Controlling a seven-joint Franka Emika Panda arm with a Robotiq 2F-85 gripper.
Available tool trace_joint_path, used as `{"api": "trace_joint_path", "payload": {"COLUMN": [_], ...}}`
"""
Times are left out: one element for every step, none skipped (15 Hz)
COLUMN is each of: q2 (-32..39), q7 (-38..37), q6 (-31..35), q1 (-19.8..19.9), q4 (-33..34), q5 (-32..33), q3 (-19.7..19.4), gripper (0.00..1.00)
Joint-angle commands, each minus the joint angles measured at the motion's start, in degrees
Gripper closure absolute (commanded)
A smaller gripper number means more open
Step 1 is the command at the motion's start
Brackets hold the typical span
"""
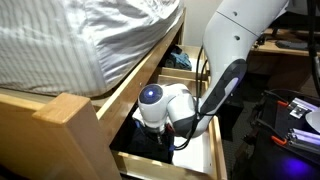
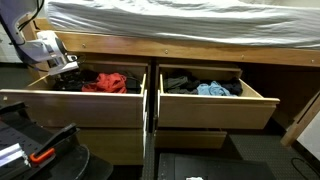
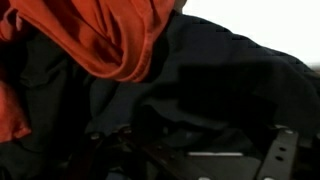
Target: Open the second drawer from the right, pick up the black cloth from the first drawer, put it in the second drawer and close the second drawer.
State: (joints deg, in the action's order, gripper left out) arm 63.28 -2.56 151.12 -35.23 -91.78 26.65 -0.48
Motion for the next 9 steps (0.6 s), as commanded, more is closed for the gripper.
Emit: {"api": "trace_joint_path", "payload": {"q2": [0.7, 0.8, 0.9, 0.8, 0.8, 0.8, 0.8, 0.8, 0.8], "q7": [1.3, 1.6, 1.7, 1.7, 1.5, 1.6, 1.5, 1.5, 1.5], "q6": [-0.3, 0.3, 0.7, 1.2, 1.2, 1.5, 1.8, 1.9, 2.0], "q1": [0.7, 1.0, 1.3, 1.4, 1.4, 1.6, 1.6, 1.6, 1.7], "q4": [0.3, -0.1, -0.3, -0.7, -0.8, -1.1, -1.3, -1.4, -1.5], "q5": [-0.8, -0.9, -1.0, -0.9, -0.9, -1.0, -1.0, -1.0, -1.1], "q3": [0.5, 0.6, 0.8, 0.8, 0.7, 0.9, 0.8, 0.9, 0.9], "gripper": [0.25, 0.29, 0.38, 0.44, 0.52, 0.57, 0.66, 0.72, 0.79]}}
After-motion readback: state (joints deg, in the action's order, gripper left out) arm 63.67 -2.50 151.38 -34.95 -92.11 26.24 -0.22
